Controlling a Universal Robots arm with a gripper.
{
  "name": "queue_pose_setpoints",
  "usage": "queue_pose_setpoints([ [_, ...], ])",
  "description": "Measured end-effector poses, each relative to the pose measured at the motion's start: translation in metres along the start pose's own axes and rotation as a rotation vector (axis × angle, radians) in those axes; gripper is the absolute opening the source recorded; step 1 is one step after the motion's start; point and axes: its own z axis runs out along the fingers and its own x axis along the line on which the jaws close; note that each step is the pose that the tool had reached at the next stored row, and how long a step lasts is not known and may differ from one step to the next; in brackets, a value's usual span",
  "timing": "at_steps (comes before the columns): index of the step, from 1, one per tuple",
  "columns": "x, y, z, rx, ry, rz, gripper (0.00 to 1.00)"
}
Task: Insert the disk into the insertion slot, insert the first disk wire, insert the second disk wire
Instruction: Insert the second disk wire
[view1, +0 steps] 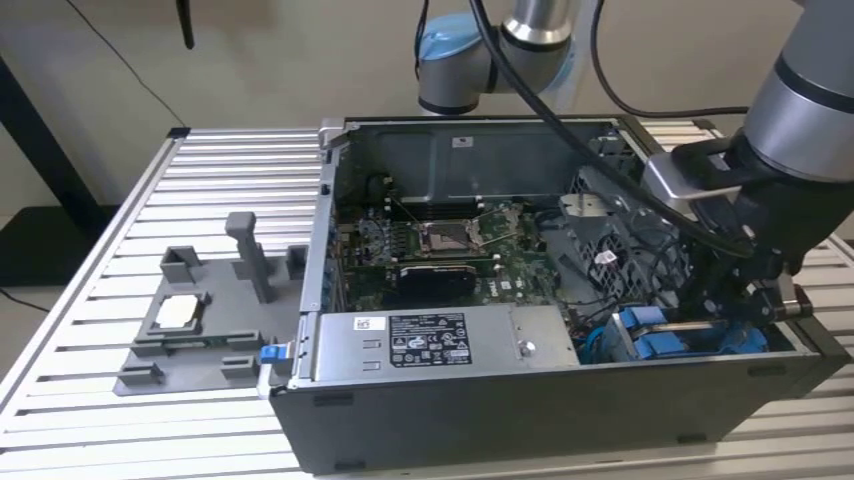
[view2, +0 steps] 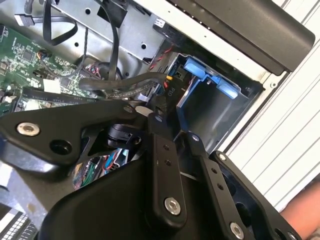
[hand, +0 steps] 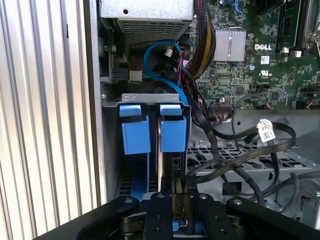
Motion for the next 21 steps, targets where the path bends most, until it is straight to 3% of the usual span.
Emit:
queue_pose_setpoints([
  [11,0.0003,0.0004,0.0030,-0.0001,0.0005,0.000,0.24],
  [13,0.0003,0.0004,0.0032,-0.0001,0.0001,0.000,0.32],
  [15,0.0003,0.0003,0.0024,-0.0001,0.0001,0.000,0.32],
  [16,0.0002,0.0002,0.0018,-0.0001,0.0000,0.000,0.38],
  [21,-0.0002,-0.0003,-0.0027,-0.0011,0.0002,0.000,0.38],
])
